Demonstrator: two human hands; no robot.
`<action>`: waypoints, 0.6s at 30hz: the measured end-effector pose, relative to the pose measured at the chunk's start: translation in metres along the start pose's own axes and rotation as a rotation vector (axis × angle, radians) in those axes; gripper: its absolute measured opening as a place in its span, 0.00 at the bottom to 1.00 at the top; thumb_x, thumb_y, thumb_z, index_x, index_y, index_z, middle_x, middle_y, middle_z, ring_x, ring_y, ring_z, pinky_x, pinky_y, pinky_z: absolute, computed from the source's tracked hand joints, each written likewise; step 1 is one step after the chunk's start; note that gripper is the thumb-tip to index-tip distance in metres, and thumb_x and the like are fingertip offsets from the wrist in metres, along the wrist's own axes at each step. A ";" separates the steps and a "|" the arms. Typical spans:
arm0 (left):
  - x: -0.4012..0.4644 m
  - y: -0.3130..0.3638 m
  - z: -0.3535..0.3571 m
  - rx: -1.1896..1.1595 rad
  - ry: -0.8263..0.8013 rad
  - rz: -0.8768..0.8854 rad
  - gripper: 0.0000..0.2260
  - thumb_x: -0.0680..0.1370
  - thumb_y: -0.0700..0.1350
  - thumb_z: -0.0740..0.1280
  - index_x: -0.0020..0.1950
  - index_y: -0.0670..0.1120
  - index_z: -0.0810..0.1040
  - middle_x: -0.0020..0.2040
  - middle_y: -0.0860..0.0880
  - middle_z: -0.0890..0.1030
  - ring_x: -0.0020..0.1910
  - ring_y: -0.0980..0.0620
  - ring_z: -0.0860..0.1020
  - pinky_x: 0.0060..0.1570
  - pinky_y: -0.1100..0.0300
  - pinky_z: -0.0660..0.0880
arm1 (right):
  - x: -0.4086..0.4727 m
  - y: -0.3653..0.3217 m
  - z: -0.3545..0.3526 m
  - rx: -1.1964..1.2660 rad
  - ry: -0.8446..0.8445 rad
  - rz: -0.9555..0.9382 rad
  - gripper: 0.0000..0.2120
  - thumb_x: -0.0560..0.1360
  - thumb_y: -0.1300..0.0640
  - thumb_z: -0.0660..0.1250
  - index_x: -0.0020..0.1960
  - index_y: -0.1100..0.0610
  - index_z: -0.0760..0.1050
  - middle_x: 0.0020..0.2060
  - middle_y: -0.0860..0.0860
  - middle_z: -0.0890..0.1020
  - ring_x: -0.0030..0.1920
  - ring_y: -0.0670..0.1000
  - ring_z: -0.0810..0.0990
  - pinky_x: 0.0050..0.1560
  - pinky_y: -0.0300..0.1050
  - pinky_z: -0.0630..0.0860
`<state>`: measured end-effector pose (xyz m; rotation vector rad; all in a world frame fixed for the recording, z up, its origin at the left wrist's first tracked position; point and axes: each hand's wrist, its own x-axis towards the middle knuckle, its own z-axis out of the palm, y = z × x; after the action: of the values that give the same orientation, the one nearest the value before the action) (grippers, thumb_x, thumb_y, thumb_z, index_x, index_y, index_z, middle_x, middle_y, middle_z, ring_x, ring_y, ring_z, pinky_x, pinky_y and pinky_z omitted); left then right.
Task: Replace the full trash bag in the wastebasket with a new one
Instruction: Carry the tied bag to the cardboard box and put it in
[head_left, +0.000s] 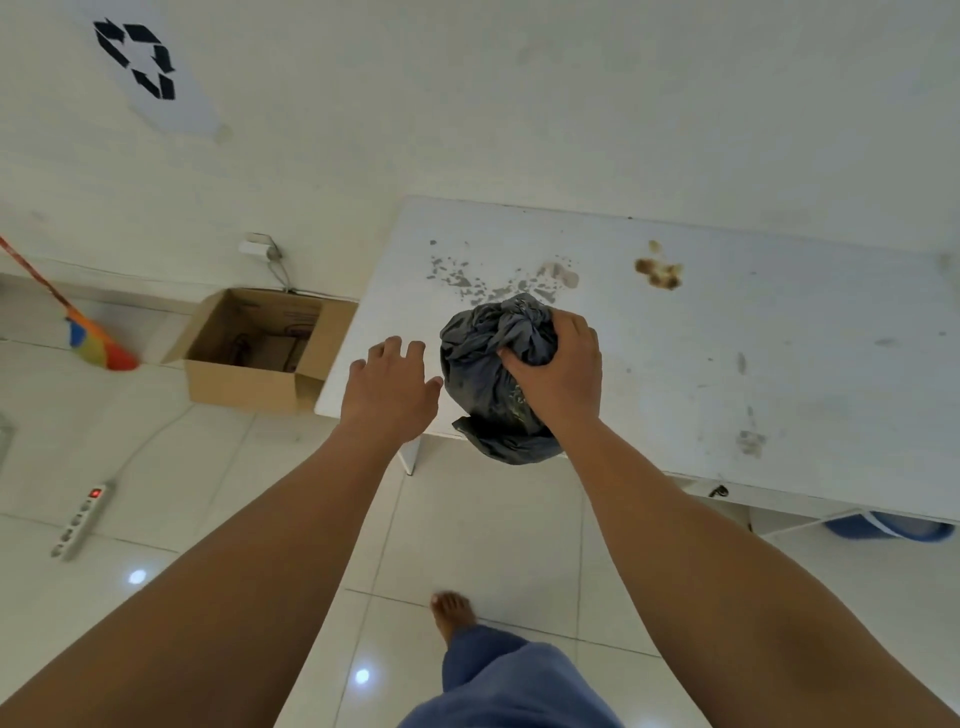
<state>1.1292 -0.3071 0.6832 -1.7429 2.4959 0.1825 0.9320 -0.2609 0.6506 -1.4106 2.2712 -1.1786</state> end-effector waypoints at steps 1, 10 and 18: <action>0.009 -0.015 -0.004 0.005 -0.010 -0.005 0.24 0.83 0.57 0.57 0.76 0.48 0.64 0.75 0.43 0.66 0.73 0.42 0.66 0.67 0.47 0.66 | 0.006 -0.011 0.014 -0.001 -0.002 0.005 0.31 0.68 0.39 0.75 0.65 0.53 0.73 0.60 0.49 0.77 0.62 0.53 0.73 0.63 0.54 0.73; 0.083 -0.152 -0.020 -0.061 -0.002 -0.045 0.22 0.82 0.57 0.58 0.72 0.48 0.68 0.70 0.44 0.71 0.68 0.42 0.70 0.63 0.47 0.69 | 0.064 -0.110 0.126 -0.005 -0.034 -0.004 0.30 0.68 0.39 0.74 0.65 0.52 0.73 0.60 0.48 0.77 0.62 0.53 0.73 0.63 0.54 0.74; 0.140 -0.288 -0.029 -0.028 -0.006 0.077 0.21 0.82 0.57 0.58 0.72 0.48 0.68 0.70 0.43 0.71 0.69 0.41 0.70 0.63 0.46 0.68 | 0.074 -0.206 0.234 -0.024 0.052 0.048 0.30 0.68 0.40 0.75 0.64 0.53 0.74 0.60 0.49 0.77 0.62 0.54 0.73 0.63 0.54 0.73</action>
<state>1.3516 -0.5401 0.6782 -1.6549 2.5695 0.2287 1.1582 -0.4873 0.6621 -1.3413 2.3478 -1.1915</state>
